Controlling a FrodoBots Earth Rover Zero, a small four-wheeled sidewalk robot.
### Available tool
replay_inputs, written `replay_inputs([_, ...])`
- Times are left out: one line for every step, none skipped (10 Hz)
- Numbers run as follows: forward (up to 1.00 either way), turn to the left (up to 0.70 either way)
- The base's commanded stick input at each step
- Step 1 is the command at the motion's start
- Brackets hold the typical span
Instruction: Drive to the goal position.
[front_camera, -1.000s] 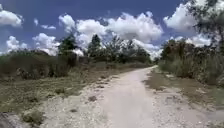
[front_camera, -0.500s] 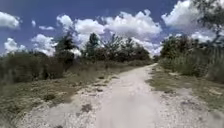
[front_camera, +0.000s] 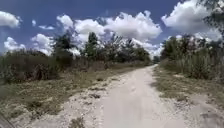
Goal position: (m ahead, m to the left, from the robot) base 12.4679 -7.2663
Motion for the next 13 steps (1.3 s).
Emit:
replay_inputs([0.70,0.00])
replay_inputs([0.70,0.00])
replay_inputs([0.70,0.00])
replay_inputs([0.70,0.00])
replay_inputs([0.70,0.00])
replay_inputs([0.70,0.00])
replay_inputs([0.70,0.00])
replay_inputs([0.70,0.00])
replay_inputs([0.70,0.00])
replay_inputs([0.70,0.00])
replay_inputs([0.70,0.00])
replay_inputs([0.70,0.00])
replay_inputs([0.70,0.00])
